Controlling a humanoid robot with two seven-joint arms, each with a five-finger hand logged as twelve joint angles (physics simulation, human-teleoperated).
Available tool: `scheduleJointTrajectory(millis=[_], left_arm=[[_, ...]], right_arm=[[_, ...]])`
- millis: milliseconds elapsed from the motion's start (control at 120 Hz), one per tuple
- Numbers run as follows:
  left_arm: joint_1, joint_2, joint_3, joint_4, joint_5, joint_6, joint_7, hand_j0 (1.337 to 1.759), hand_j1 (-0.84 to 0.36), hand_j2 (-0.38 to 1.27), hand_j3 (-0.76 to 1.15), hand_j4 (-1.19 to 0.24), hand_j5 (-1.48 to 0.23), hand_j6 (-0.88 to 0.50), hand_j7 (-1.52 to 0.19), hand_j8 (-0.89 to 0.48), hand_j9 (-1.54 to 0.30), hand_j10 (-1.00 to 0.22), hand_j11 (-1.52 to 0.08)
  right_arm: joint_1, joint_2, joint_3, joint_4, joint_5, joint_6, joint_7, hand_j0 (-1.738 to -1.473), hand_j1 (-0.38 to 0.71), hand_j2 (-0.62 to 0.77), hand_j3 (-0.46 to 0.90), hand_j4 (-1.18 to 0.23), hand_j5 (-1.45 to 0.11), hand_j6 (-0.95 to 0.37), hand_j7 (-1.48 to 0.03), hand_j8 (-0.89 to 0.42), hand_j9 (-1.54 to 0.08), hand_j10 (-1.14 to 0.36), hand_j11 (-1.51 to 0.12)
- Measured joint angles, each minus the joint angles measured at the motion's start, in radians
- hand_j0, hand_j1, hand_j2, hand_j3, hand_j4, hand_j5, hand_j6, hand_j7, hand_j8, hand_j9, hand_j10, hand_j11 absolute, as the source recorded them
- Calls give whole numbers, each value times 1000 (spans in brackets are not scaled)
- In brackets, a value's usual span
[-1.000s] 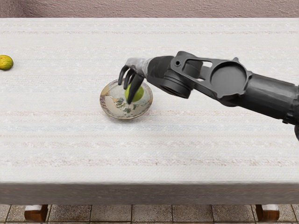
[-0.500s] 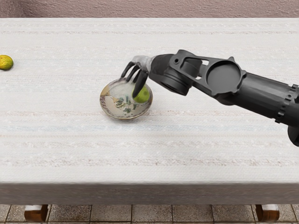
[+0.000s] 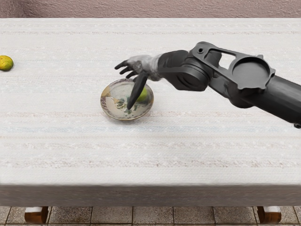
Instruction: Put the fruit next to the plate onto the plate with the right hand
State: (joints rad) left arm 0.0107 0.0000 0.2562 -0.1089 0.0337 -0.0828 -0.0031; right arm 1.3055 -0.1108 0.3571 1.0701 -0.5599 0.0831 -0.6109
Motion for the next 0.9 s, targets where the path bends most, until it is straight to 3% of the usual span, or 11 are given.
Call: scheduleJointTrajectory(millis=[100, 242, 333, 425, 517, 700, 900], left_arm=[[0, 0, 0, 0, 0, 0, 0, 1658, 55, 49, 0, -245, -318, -245, -318, -245, -318, -245, -318], [0, 0, 0, 0, 0, 0, 0, 1658, 55, 49, 0, -245, -318, -245, -318, -245, -318, -245, -318], [0, 0, 0, 0, 0, 0, 0, 1658, 55, 49, 0, -245, -318, -245, -318, -245, -318, -245, -318], [0, 0, 0, 0, 0, 0, 0, 1658, 55, 49, 0, -245, -318, -245, -318, -245, -318, -245, -318], [0, 0, 0, 0, 0, 0, 0, 1658, 55, 49, 0, -245, -318, -245, -318, -245, -318, -245, -318], [0, 0, 0, 0, 0, 0, 0, 1658, 55, 49, 0, -245, -318, -245, -318, -245, -318, -245, -318], [0, 0, 0, 0, 0, 0, 0, 1658, 55, 49, 0, -245, -318, -245, -318, -245, -318, -245, -318]], right_arm=[[-31, -95, 66, 63, 136, 109, 0, -1658, -248, -8, 0, -89, -114, -89, -114, -85, -114, -84, -114], [-154, -236, 224, 90, 329, 376, 1, -1658, -275, -8, 0, -65, -83, -65, -83, -63, -83, -62, -83], [-241, -366, 266, 92, 483, 465, 54, -1658, -284, -8, 0, -56, -72, -56, -72, -55, -72, -54, -72], [-334, -489, 284, 88, 611, 502, 121, -1658, -291, -8, 0, -50, -65, -50, -65, -49, -65, -49, -65], [-421, -596, 290, 84, 714, 517, 153, -1658, -295, -8, 0, -46, -60, -46, -60, -45, -60, -45, -60], [-540, -772, 288, 87, 834, 526, 172, -1658, -299, -7, 0, -40, -55, -40, -55, -40, -55, -40, -55], [-584, -827, 286, 88, 866, 528, 175, -1658, -302, -7, 0, -37, -51, -35, -52, -36, -51, -37, -51]])
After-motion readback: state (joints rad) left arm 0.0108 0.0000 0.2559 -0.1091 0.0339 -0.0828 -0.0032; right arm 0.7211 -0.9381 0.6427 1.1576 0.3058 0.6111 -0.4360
